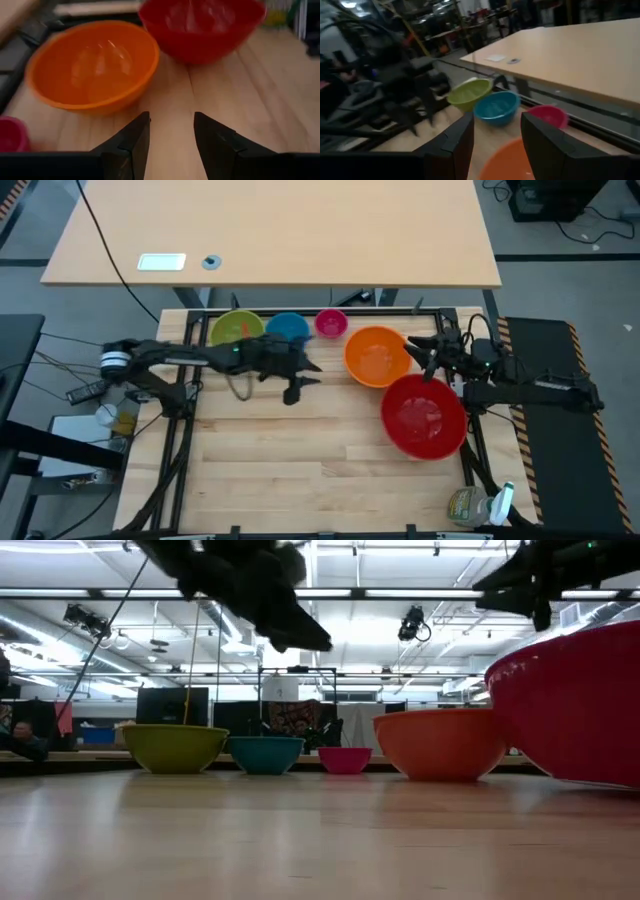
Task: Nest bowls inside each other
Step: Stack the orange bowl on top of the red bowl
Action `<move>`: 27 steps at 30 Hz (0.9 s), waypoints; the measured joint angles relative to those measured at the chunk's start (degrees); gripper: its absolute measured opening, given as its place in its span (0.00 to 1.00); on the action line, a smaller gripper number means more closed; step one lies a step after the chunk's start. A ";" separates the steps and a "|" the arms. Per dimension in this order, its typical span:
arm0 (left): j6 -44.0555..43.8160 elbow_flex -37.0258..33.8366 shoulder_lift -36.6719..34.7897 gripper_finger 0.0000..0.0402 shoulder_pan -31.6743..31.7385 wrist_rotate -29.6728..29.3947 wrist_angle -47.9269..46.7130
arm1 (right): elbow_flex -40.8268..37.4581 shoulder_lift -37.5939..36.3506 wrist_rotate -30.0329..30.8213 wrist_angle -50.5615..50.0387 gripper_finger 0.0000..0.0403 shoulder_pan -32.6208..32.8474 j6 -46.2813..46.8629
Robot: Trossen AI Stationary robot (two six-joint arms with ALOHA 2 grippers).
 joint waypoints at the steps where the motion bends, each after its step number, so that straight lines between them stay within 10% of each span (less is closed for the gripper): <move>1: 0.94 2.03 1.91 0.39 0.00 0.15 -1.31 | 0.56 0.72 -0.84 0.25 0.42 0.14 0.24; 11: 10.69 11.08 10.47 0.39 -1.36 -1.03 -7.32 | 0.94 1.94 -3.95 -18.93 0.42 -0.08 4.38; 27: 32.08 32.62 28.51 0.39 -0.34 -11.72 -21.50 | 12.50 10.53 -11.26 -13.98 0.42 -0.26 5.33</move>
